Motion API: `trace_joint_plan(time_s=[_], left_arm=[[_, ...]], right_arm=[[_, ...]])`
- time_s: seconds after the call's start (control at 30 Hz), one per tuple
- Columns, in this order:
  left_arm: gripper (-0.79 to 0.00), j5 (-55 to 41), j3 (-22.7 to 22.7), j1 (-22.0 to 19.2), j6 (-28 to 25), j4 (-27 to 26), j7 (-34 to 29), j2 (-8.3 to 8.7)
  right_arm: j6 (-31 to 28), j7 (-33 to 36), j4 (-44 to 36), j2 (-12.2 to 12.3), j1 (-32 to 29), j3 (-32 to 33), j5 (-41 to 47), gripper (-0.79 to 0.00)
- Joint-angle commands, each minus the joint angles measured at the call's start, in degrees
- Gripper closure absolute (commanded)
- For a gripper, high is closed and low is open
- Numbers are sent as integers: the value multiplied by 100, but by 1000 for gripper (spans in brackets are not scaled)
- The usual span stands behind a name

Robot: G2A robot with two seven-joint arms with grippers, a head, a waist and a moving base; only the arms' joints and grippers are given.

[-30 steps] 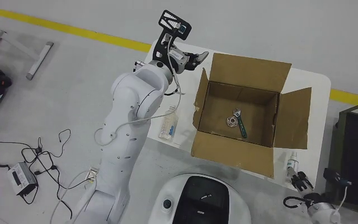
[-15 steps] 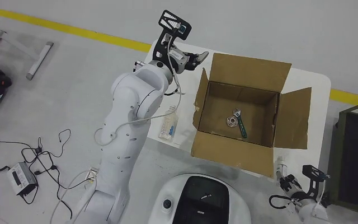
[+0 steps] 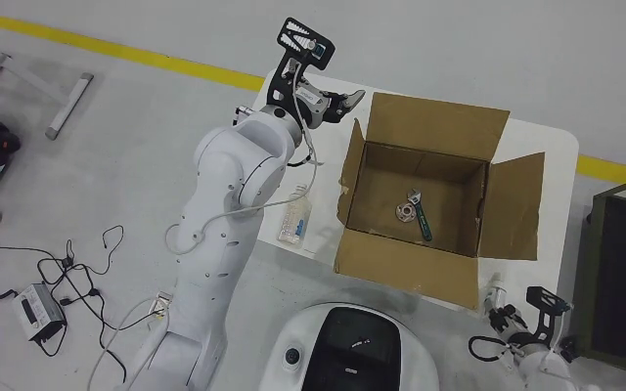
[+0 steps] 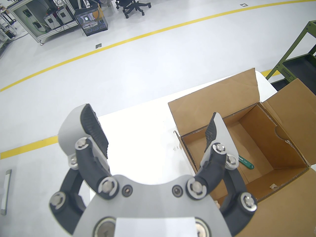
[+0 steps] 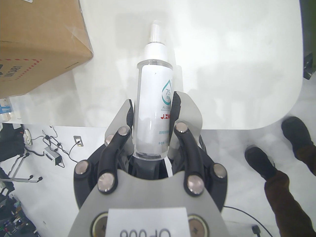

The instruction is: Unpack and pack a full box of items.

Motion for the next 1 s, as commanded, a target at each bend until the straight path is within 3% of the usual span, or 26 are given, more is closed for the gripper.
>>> trace_joint_plan(time_s=[0.0, 0.17, 0.2, 0.3, 0.97], left_arm=[[-785, 0, 0, 0, 0, 0, 0, 0], [-785, 0, 0, 0, 0, 0, 0, 0], [-785, 0, 0, 0, 0, 0, 0, 0], [-785, 0, 0, 0, 0, 0, 0, 0], [-785, 0, 0, 0, 0, 0, 0, 0]], right_arm=[[33, -13, 13, 4, 45, -17, -54, 0], [111, 26, 38, 16, 159, -48, -128, 0], [127, 34, 46, 18, 174, -55, -138, -34], [125, 90, 92, 29, 213, -80, -213, 0], [175, 179, -202, 59, -53, -79, -272, 0]])
